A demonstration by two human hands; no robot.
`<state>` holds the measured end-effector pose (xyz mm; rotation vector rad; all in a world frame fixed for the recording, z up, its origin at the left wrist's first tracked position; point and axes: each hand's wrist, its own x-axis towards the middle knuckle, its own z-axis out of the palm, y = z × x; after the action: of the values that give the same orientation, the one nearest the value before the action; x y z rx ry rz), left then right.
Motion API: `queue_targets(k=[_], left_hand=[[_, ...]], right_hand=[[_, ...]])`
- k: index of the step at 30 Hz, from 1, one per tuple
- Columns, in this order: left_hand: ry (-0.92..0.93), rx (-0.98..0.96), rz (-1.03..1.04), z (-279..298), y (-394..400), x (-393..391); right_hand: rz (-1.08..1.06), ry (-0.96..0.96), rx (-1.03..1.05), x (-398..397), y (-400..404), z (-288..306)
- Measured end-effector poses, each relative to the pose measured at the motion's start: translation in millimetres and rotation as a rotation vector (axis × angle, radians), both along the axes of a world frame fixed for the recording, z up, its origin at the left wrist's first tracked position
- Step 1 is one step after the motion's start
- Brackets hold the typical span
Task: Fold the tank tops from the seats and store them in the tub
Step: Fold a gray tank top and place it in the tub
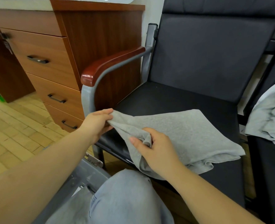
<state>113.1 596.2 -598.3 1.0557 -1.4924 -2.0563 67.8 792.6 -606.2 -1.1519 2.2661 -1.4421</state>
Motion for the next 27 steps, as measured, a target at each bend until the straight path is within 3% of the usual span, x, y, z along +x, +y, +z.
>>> queue_targets(k=[6,18,23,27], left_hand=[[0.07,-0.029,0.018,24,30,-40],[0.135,0.059,-0.122,44,124,-151],[0.063,0.012,-0.167,35,155,-189],[-0.017,-0.022,-0.2,16,173,-211]], right_hand=[[-0.111,-0.182,-0.221,-16,31,12],[-0.455,-0.073,-0.328,-99,129,16],[-0.566,0.032,-0.271,-139,156,2],[-0.635,0.056,-0.044,-165,173,-16]])
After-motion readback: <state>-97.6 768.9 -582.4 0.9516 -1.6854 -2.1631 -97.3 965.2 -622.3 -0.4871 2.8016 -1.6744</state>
